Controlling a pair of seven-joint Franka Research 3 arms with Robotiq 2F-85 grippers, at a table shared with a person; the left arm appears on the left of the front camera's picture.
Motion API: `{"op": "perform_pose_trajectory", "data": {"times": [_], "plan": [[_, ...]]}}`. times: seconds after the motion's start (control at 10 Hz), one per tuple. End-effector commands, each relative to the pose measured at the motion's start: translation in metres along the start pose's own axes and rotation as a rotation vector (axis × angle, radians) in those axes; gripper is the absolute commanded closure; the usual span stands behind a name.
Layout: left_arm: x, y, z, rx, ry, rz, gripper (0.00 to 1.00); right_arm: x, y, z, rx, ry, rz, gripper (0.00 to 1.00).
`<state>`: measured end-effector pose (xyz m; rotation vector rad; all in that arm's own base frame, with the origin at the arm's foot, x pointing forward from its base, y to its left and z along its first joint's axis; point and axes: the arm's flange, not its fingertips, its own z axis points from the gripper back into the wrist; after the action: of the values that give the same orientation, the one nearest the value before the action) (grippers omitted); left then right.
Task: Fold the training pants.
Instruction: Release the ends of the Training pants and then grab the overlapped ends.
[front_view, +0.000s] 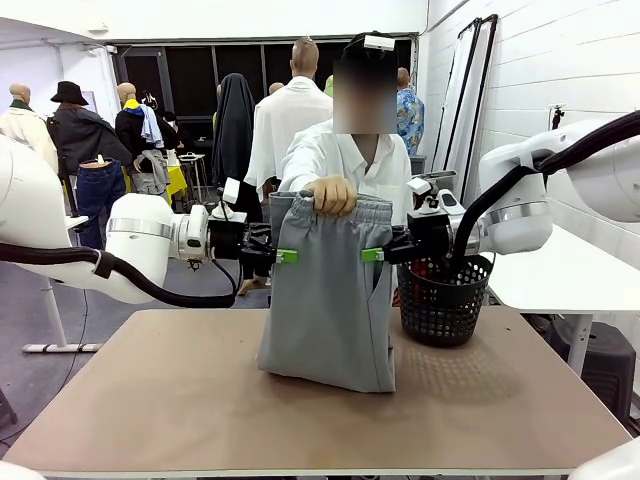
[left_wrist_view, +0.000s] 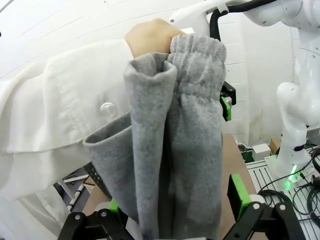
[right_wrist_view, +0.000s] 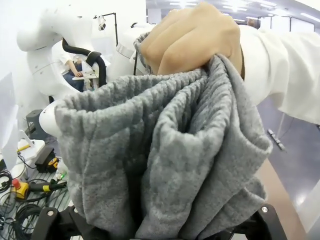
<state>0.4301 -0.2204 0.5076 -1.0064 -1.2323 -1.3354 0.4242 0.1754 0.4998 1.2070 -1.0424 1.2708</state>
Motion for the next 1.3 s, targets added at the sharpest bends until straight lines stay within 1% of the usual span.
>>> {"op": "perform_pose_trajectory", "data": {"times": [0.0, 0.1, 0.3, 0.5, 0.7, 0.8, 1.0, 1.2], "plan": [[0.004, 0.005, -0.011, 0.043, -0.003, 0.032, 0.0, 0.006, -0.006, -0.009, 0.034, -0.006, -0.05, 0.0], [0.004, 0.004, -0.014, 0.049, -0.01, 0.049, 0.0, 0.005, -0.009, -0.014, 0.035, -0.015, -0.051, 0.0], [0.004, 0.002, -0.018, 0.044, -0.01, 0.059, 0.0, 0.003, -0.014, -0.022, -0.019, -0.026, -0.06, 0.0], [0.004, 0.003, -0.019, 0.046, -0.018, 0.068, 0.0, 0.002, -0.018, -0.028, -0.115, -0.002, -0.049, 0.0], [0.004, 0.003, -0.018, 0.037, -0.038, 0.078, 0.0, 0.002, -0.022, -0.029, -0.206, -0.002, -0.029, 0.0], [0.005, 0.003, -0.017, 0.032, -0.043, 0.082, 0.0, 0.002, -0.023, -0.029, -0.215, -0.019, -0.019, 0.0], [0.004, 0.004, -0.016, 0.044, -0.038, 0.082, 0.0, 0.004, -0.024, -0.029, -0.18, -0.07, 0.007, 0.0], [0.001, 0.006, -0.015, 0.063, -0.035, 0.083, 0.0, 0.007, -0.026, -0.034, -0.089, -0.107, 0.031, 0.0]]}}
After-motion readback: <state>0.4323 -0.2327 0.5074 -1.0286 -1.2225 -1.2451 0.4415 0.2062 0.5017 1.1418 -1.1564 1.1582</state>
